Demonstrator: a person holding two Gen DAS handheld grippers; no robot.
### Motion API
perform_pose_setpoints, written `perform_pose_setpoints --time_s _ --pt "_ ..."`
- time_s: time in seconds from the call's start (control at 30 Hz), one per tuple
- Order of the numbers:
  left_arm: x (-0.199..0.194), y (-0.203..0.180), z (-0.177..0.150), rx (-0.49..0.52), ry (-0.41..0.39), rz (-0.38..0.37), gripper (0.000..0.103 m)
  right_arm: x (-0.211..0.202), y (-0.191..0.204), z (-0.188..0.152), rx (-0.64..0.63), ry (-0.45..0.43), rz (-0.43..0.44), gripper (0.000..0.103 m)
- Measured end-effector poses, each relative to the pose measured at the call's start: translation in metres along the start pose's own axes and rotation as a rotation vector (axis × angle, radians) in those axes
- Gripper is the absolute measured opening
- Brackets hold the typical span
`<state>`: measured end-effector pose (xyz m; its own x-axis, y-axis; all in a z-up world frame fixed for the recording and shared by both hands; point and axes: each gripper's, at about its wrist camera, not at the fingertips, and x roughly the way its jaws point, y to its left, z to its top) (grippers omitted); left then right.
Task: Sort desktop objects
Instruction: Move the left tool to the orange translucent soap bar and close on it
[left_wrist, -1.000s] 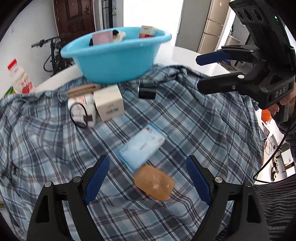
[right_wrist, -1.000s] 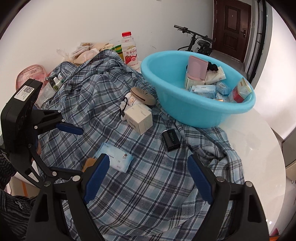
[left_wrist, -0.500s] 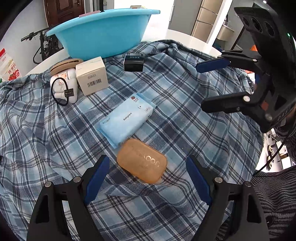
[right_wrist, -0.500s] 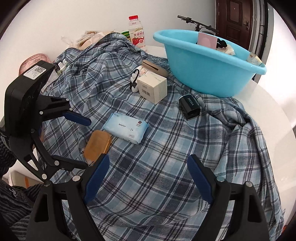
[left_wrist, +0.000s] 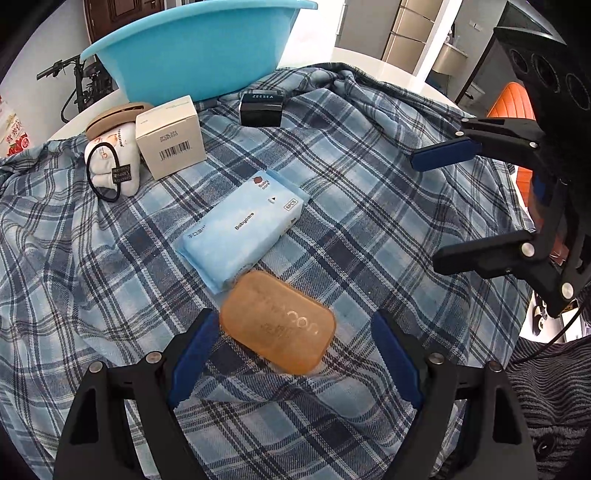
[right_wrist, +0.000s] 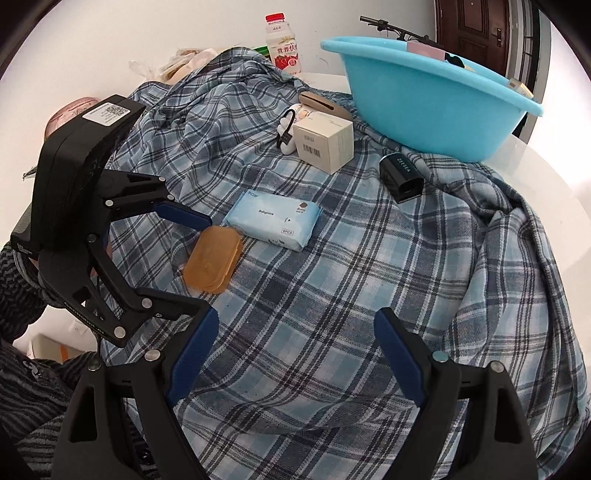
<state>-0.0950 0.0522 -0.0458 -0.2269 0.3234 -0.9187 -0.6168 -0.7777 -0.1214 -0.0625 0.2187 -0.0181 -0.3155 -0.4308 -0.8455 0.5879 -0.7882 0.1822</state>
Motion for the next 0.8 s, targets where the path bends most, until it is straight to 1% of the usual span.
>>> perform_pose_setpoints --time_s 0.13,0.37,0.5,0.53,0.57,0.6,0.7,0.8 --pt "0.002 0.000 0.001 0.003 -0.002 0.009 0.086 -0.001 -0.002 -0.003 0.012 -0.001 -0.001 0.085" --pt "0.013 0.001 0.001 0.007 0.021 0.029 0.086 0.000 -0.006 -0.004 0.036 0.009 0.018 0.085" --pt "0.010 0.004 0.000 -0.008 0.001 0.029 0.086 0.002 -0.008 -0.005 0.046 0.015 0.014 0.085" --pt "0.009 0.005 -0.001 -0.018 -0.008 0.034 0.085 0.002 -0.009 -0.006 0.052 0.017 0.015 0.085" --pt "0.008 0.007 -0.001 -0.029 -0.016 0.047 0.081 0.003 -0.010 -0.006 0.058 0.019 0.016 0.085" --pt "0.007 0.009 -0.001 -0.038 -0.013 0.059 0.067 0.003 -0.011 -0.006 0.065 0.022 0.017 0.085" --pt "0.002 0.012 -0.001 -0.054 -0.013 0.044 0.066 0.002 -0.015 -0.007 0.086 0.018 0.028 0.085" --pt "-0.004 0.011 -0.001 -0.043 -0.028 0.062 0.066 0.001 -0.017 -0.007 0.098 0.016 0.035 0.085"
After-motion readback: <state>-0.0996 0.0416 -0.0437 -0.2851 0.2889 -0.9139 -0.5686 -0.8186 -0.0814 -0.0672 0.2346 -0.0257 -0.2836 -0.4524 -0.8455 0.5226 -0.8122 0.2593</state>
